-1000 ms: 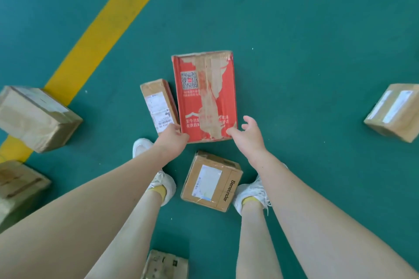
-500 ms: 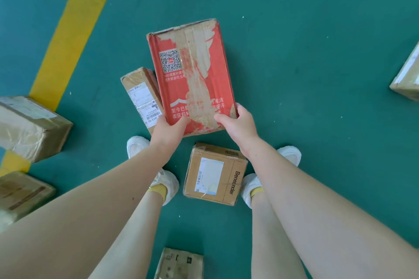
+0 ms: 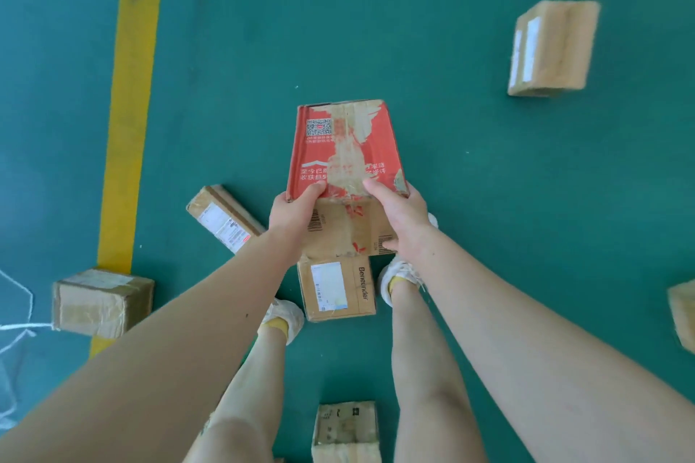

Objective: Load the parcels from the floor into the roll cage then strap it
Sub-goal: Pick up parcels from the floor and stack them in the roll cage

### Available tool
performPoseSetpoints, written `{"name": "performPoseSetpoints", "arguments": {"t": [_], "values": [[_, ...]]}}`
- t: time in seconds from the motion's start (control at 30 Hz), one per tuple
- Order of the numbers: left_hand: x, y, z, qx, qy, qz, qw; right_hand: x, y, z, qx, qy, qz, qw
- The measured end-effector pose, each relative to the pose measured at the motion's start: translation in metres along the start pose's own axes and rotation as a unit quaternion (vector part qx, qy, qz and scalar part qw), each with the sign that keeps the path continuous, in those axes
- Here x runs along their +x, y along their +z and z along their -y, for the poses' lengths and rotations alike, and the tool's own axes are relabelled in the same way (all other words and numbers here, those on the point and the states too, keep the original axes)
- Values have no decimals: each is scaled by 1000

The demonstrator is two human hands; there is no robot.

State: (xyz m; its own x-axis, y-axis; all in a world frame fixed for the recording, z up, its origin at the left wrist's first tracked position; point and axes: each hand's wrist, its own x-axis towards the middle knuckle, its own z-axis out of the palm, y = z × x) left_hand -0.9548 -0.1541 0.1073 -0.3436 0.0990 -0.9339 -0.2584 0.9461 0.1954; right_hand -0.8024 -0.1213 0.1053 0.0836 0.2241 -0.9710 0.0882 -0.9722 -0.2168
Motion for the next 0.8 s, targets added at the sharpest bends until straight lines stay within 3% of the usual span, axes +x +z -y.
{"name": "performPoseSetpoints", "arguments": {"t": [0.13, 0.4, 0.8], "values": [[-58, 40, -29, 53, 0, 56, 997, -47, -59, 17, 91, 10, -37, 995], [-192, 91, -63, 163, 100, 155, 969, -167, -145, 17, 265, -43, -114, 957], [-430, 45, -57, 299, 301, 272, 864, -407, -168, -34, 435, -171, -187, 864]]}}
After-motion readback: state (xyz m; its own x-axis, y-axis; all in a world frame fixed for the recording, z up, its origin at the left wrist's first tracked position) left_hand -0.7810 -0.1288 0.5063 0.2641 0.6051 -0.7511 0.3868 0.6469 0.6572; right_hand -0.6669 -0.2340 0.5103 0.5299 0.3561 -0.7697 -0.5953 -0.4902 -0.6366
